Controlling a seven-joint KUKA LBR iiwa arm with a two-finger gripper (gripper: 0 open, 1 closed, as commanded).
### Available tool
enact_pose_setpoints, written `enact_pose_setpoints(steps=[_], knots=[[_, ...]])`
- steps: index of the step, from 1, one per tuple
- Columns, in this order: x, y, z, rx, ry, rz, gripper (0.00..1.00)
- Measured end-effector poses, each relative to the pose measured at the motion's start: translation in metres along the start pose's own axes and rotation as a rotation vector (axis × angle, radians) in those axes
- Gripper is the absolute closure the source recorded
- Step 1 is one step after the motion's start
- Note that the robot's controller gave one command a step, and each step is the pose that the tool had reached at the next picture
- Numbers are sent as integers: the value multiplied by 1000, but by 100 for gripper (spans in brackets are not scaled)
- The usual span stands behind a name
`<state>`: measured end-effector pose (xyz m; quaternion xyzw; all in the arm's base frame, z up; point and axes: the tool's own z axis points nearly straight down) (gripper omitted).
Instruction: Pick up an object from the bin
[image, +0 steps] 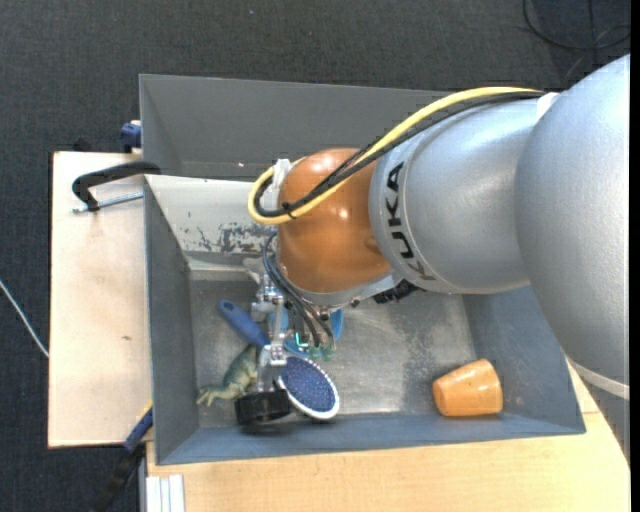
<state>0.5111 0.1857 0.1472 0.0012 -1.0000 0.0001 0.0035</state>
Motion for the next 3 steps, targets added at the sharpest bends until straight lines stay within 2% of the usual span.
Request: enact_pose_setpoints(steps=[1,2,3], knots=[[-34,0,61,-3,-1,87,0],[-32,1,62,-3,7,86,100],[-35,12,-62,-3,-13,-196,100]])
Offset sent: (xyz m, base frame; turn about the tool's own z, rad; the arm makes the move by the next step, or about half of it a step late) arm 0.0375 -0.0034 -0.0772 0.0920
